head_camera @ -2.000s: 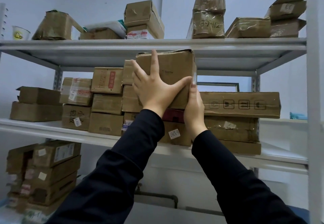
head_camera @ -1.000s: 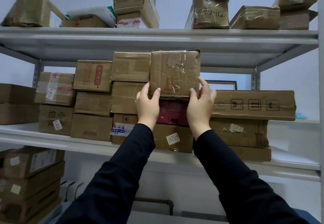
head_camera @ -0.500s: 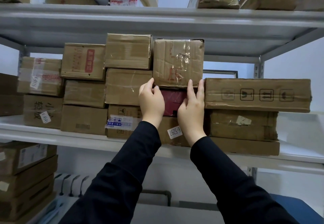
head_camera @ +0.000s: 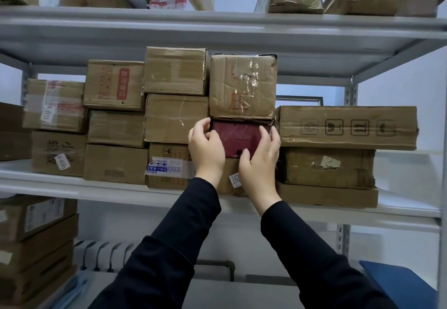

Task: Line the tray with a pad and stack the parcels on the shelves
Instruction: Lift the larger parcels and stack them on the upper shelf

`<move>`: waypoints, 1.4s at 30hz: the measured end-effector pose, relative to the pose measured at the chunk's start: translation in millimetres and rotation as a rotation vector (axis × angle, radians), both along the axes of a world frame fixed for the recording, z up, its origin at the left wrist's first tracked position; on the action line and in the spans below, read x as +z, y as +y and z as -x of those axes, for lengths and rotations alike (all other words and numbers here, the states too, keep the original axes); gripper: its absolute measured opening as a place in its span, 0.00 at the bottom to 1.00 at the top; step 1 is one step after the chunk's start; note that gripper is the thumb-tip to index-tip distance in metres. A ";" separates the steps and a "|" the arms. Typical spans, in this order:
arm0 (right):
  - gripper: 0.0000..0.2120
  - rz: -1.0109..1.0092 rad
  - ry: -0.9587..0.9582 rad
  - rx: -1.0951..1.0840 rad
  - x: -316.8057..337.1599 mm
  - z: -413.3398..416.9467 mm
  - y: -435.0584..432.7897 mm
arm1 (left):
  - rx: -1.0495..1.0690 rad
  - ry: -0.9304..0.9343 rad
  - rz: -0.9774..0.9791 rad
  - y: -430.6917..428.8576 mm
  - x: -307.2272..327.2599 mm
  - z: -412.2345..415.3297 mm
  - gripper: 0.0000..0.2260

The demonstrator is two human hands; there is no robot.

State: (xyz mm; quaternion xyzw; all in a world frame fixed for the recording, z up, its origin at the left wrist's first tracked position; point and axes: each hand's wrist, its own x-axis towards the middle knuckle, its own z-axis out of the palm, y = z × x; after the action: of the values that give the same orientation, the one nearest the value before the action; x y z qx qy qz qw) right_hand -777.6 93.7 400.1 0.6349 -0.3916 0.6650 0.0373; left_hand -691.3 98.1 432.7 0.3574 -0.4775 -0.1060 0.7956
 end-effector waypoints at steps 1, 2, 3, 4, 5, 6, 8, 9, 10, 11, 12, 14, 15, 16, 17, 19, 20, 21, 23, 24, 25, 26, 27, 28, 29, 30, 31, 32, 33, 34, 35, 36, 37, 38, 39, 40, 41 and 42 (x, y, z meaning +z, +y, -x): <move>0.26 -0.033 0.008 -0.027 -5.9 -1.1 -0.2 | 0.004 0.016 -0.022 0.7 -5.3 0.8 0.15; 0.27 -0.079 0.021 -0.052 -9.8 -2.3 -0.6 | 0.004 0.030 -0.047 1.2 -9.7 1.7 0.15; 0.28 -0.140 0.029 -0.069 -12.3 -2.9 -0.9 | 0.006 0.037 -0.073 1.5 -14.1 2.8 0.14; 0.31 -0.216 0.028 -0.073 -12.7 -3.1 -0.7 | 0.014 0.034 -0.100 1.9 -17.5 3.8 0.15; 0.34 -0.302 0.017 -0.062 -12.3 -2.4 -0.2 | 0.027 0.024 -0.127 2.0 -20.6 4.8 0.15; 0.36 -0.374 0.002 -0.040 -11.2 -1.1 -0.1 | 0.038 0.012 -0.152 1.8 -22.6 5.4 0.15; 0.39 -0.431 -0.022 0.009 -10.4 2.0 0.1 | 0.032 0.002 -0.216 0.8 -25.3 6.3 0.16; 0.39 -0.426 -0.044 0.037 -10.1 3.5 0.1 | 0.026 -0.005 -0.254 0.5 -26.0 6.9 0.17; 0.38 -0.416 -0.070 0.061 -9.5 4.8 0.2 | 0.024 -0.020 -0.289 0.3 -26.2 7.7 0.18; 0.38 -0.412 -0.090 0.075 -9.0 5.3 0.7 | 0.024 -0.036 -0.316 0.6 -26.9 8.5 0.19; 0.38 -0.412 -0.100 0.084 -8.5 5.8 0.7 | 0.022 -0.049 -0.328 1.1 -26.8 9.4 0.20; 0.37 -0.414 -0.107 0.093 -8.2 6.0 0.6 | 0.007 -0.058 -0.335 1.7 -25.7 10.7 0.20; 0.37 -0.411 -0.110 0.093 -8.5 6.4 1.1 | -0.008 -0.051 -0.338 1.6 -24.9 10.8 0.20; 0.37 -0.406 -0.112 0.092 -8.8 6.7 0.9 | -0.023 -0.040 -0.341 1.2 -23.6 10.6 0.20; 0.37 -0.403 -0.111 0.092 -9.7 7.2 1.3 | -0.036 -0.028 -0.346 1.0 -22.8 10.3 0.21; 0.36 -0.399 -0.105 0.082 -10.2 7.8 2.5 | -0.045 -0.017 -0.355 1.3 -21.7 9.7 0.21; 0.36 -0.396 -0.101 0.073 -10.6 7.6 3.3 | -0.046 -0.013 -0.354 1.8 -21.8 9.1 0.21; 0.36 -0.389 -0.097 0.063 -10.8 7.4 4.1 | -0.048 -0.008 -0.348 2.2 -22.3 8.7 0.21; 0.36 -0.378 -0.081 0.047 -11.3 6.6 6.0 | -0.045 -0.005 -0.344 2.9 -23.0 8.3 0.21; 0.37 -0.380 -0.069 0.041 -11.5 6.1 6.5 | -0.042 -0.010 -0.347 3.3 -23.0 8.2 0.21; 0.37 -0.387 -0.054 0.038 -11.5 5.9 7.3 | -0.042 -0.012 -0.351 3.9 -23.0 8.1 0.21; 0.38 -0.400 -0.040 0.036 -11.4 5.7 7.2 | -0.047 -0.012 -0.354 4.1 -22.5 8.0 0.21; 0.38 -0.413 -0.027 0.035 -11.0 5.8 7.8 | -0.052 -0.008 -0.354 4.8 -21.9 7.9 0.21; 0.39 -0.427 -0.021 0.039 -10.4 6.0 8.3 | -0.056 -0.006 -0.356 5.1 -21.3 7.6 0.21; 0.39 -0.439 -0.019 0.045 -9.7 6.6 9.3 | -0.058 -0.006 -0.359 6.0 -21.2 7.5 0.21; 0.39 -0.447 -0.018 0.052 -9.3 7.1 10.2 | -0.058 -0.010 -0.364 6.7 -21.2 7.5 0.21; 0.39 -0.453 -0.016 0.060 -9.3 7.4 11.4 | -0.057 -0.016 -0.368 7.4 -21.7 7.4 0.21; 0.39 -0.456 -0.014 0.066 -9.5 7.4 13.3 | -0.057 -0.024 -0.370 8.4 -22.1 7.9 0.21; 0.40 -0.449 -0.007 0.065 -10.0 7.0 15.4 | -0.057 -0.032 -0.368 9.9 -22.9 8.7 0.21; 0.40 -0.427 0.006 0.049 -10.7 6.3 17.7 | -0.056 -0.042 -0.363 11.4 -23.7 9.6 0.21; 0.40 -0.390 0.023 0.018 -11.5 5.5 20.1 | -0.056 -0.050 -0.358 12.9 -24.4 10.4 0.21; 0.40 -0.347 0.031 -0.014 -12.1 5.2 22.5 | -0.056 -0.057 -0.357 14.3 -25.3 10.8 0.22; 0.40 -0.317 0.023 -0.033 -11.8 5.3 24.7 | -0.060 -0.061 -0.365 15.4 -26.0 10.7 0.22; 0.40 -0.311 -0.001 -0.030 -10.7 6.0 27.3 | -0.064 -0.060 -0.376 15.9 -26.6 10.6 0.23; 0.40 -0.321 -0.033 -0.010 -8.5 7.0 28.8 | -0.072 -0.057 -0.388 16.1 -26.9 9.8 0.24; 0.40 -0.339 -0.065 0.019 -6.8 9.5 30.1 | -0.083 -0.056 -0.397 16.1 -27.2 9.8 0.25; 0.40 -0.356 -0.086 0.038 -4.7 12.1 30.8 | -0.095 -0.055 -0.408 16.1 -27.5 9.6 0.25; 0.40 -0.366 -0.094 0.047 -3.1 15.5 32.3 | -0.105 -0.056 -0.412 16.9 -27.4 10.5 0.26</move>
State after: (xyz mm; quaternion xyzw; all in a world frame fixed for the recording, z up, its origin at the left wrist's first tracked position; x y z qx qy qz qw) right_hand -793.2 126.0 397.0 0.6083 -0.4924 0.6122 -0.1130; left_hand -701.8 115.0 405.4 0.4898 -0.4858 -0.2329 0.6855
